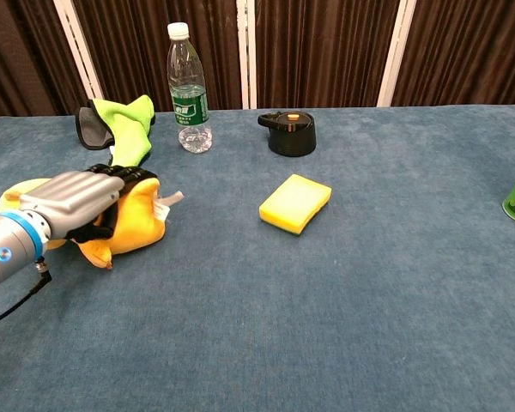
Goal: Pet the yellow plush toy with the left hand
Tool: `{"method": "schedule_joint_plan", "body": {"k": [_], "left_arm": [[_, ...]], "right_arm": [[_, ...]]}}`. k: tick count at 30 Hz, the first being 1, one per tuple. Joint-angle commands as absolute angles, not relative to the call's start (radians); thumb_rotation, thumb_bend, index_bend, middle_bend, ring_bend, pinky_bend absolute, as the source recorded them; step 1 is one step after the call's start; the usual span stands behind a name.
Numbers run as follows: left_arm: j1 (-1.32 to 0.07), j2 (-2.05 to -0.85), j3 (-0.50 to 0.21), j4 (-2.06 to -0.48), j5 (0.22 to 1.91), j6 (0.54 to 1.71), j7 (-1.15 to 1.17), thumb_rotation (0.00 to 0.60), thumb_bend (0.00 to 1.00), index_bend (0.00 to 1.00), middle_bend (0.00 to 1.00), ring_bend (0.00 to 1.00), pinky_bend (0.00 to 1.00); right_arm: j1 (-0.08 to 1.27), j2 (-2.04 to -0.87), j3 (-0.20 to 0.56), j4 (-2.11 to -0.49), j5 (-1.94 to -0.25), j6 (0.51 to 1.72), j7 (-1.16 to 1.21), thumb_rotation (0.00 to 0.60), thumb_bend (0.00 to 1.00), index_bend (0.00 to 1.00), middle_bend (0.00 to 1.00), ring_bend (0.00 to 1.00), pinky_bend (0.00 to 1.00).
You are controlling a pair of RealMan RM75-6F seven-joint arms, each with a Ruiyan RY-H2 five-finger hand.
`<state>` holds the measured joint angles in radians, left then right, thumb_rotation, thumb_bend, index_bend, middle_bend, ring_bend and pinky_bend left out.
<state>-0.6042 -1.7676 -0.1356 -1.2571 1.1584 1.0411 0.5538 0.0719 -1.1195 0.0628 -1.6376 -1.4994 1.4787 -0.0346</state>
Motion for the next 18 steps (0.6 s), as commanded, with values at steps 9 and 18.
{"method": "schedule_joint_plan", "body": {"k": [9, 18], "left_arm": [[-0.581, -1.717, -0.116, -1.361, 1.252, 1.146, 0.528, 0.6, 1.0, 0.0, 0.0, 0.0, 0.0], [-0.547, -1.632, -0.133, -1.362, 1.256, 1.182, 0.448, 0.6, 1.0, 0.0, 0.0, 0.0, 0.0]], "right_arm": [[0.069, -1.121, 0.06, -1.641, -1.51, 1.489, -0.042, 0.6, 0.02, 0.0, 0.0, 0.0, 0.0], [0.068, -1.124, 0.057, -1.642, -1.515, 1.49, -0.051, 0.6, 0.02, 0.0, 0.0, 0.0, 0.0]]}}
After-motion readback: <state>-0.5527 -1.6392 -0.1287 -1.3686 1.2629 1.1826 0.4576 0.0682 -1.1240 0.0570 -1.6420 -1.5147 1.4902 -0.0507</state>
